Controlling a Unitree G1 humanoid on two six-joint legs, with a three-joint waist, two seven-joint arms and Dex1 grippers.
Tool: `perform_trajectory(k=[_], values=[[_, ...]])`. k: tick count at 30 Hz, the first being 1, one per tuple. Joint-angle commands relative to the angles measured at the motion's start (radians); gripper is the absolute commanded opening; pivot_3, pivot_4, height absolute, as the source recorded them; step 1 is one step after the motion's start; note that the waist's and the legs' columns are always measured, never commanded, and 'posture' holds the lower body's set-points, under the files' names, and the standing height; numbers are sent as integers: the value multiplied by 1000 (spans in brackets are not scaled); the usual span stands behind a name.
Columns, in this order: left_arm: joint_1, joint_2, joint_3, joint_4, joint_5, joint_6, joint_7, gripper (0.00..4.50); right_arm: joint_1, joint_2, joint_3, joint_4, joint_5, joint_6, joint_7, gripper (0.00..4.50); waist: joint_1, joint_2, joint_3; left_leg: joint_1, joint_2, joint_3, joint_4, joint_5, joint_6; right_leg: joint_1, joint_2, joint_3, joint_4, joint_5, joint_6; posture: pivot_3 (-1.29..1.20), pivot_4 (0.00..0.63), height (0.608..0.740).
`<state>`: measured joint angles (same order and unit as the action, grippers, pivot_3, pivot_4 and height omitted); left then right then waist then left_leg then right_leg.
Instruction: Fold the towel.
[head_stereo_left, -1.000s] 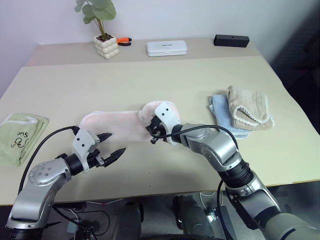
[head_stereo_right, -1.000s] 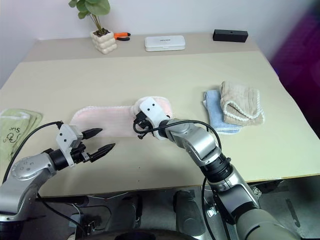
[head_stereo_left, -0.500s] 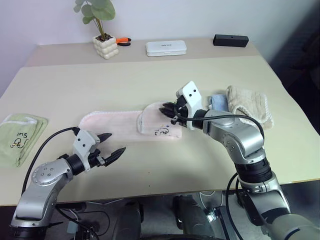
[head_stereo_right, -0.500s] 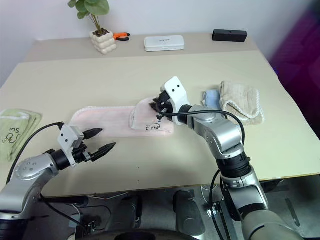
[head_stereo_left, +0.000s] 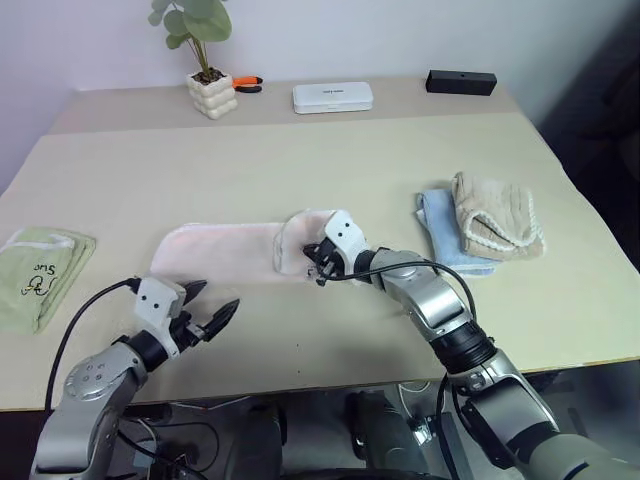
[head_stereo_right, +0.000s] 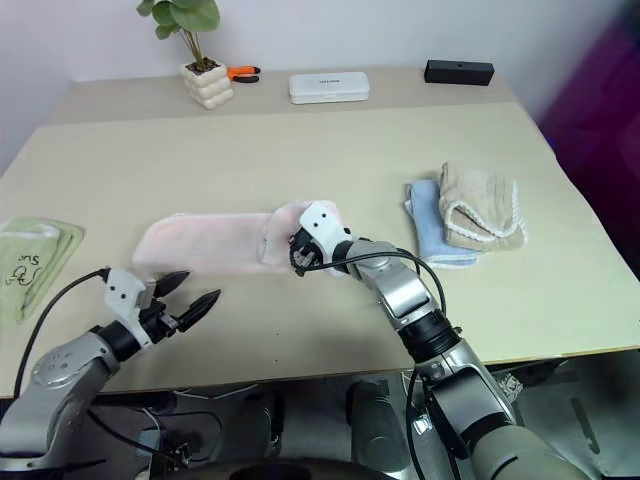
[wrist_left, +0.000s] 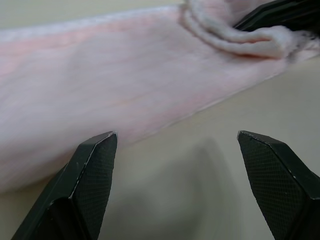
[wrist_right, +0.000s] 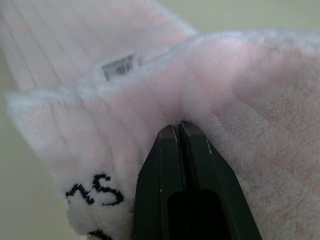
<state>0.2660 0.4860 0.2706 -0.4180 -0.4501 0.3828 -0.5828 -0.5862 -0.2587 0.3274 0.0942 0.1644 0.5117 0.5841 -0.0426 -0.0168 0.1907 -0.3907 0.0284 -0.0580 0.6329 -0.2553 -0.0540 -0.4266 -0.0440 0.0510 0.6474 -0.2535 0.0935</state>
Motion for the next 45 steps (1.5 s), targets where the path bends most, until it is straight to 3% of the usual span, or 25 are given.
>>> perform_trajectory(k=[1, 3, 9, 15, 23, 27, 33, 34, 39, 43, 45], values=[[22, -37, 98, -65, -106, 90, 85, 3943, -53, -80, -62, -148, 19, -74, 98, 599, 1, 0, 0, 0, 0, 0, 0, 0, 0, 0, 0, 0, 0, 0, 0, 0, 150, 737], [25, -65, 145, -77, -170, 164, 149, 4467, -66, -136, -55, -216, 22, -117, 176, 1395, 0, 0, 1, 0, 0, 0, 0, 0, 0, 0, -1, 0, 0, 0, 0, 0, 150, 737], [-6, -142, 252, -85, -422, 378, 346, 4500, -90, -179, -46, -317, 45, -143, 284, 4383, -2, 0, 0, 1, 1, -1, 0, 0, 0, 0, 1, 0, 1, 0, 0, 0, 150, 737], [-195, -238, 349, 63, -633, 483, 685, 4500, -45, -153, -39, -393, 101, -105, 315, 4455, 8, -1, -1, 1, -1, -2, 1, 0, 0, 2, 0, -1, 1, 0, 0, 0, 150, 737], [-350, -242, 338, 177, -762, 512, 820, 4500, 18, -157, -22, -461, 85, -79, 292, 4455, 11, 0, -1, 3, -1, -3, 2, 0, -1, 4, 0, -2, 2, 0, 0, 0, 150, 737], [-390, -252, 344, 202, -817, 495, 858, 3262, 34, -163, -20, -486, 73, -66, 278, 4500, 23, 0, -1, 3, -2, -3, 2, 1, -1, 4, -1, -2, 1, 0, 0, 0, 150, 737], [-403, -238, 380, 207, -845, 422, 851, 226, 63, -178, -11, -518, 61, -50, 266, 4500, 28, -1, -1, 2, -2, -3, 2, 1, -2, 4, -1, -2, 0, 0, 0, 0, 150, 737], [-404, -233, 388, 206, -848, 405, 845, 41, 67, -179, -11, -523, 61, -47, 265, 4500, 28, -2, -1, 2, -2, -3, 2, 1, -2, 4, -1, -2, 0, 0, 0, 0, 150, 737], [-398, -139, 418, 164, -817, 328, 741, 41, 75, -186, -17, -534, 60, -30, 258, 4500, 22, -2, 0, 2, -2, -3, 0, 1, -3, 3, 0, -2, 0, 0, 0, 0, 150, 737], [-397, 60, 452, 129, -778, 310, 595, 41, 70, -208, -37, -519, 65, -20, 264, 4500, 23, -5, 1, 1, -1, -3, 0, 2, -3, 2, 0, -2, 0, 0, -1, 0, 150, 737], [-386, 140, 368, 79, -719, 328, 501, 41, 65, -211, -37, -504, 61, -23, 262, 4500, 24, -5, 1, 1, -2, -2, -1, 2, -3, 2, -1, -2, -2, -1, -3, 0, 150, 737]])
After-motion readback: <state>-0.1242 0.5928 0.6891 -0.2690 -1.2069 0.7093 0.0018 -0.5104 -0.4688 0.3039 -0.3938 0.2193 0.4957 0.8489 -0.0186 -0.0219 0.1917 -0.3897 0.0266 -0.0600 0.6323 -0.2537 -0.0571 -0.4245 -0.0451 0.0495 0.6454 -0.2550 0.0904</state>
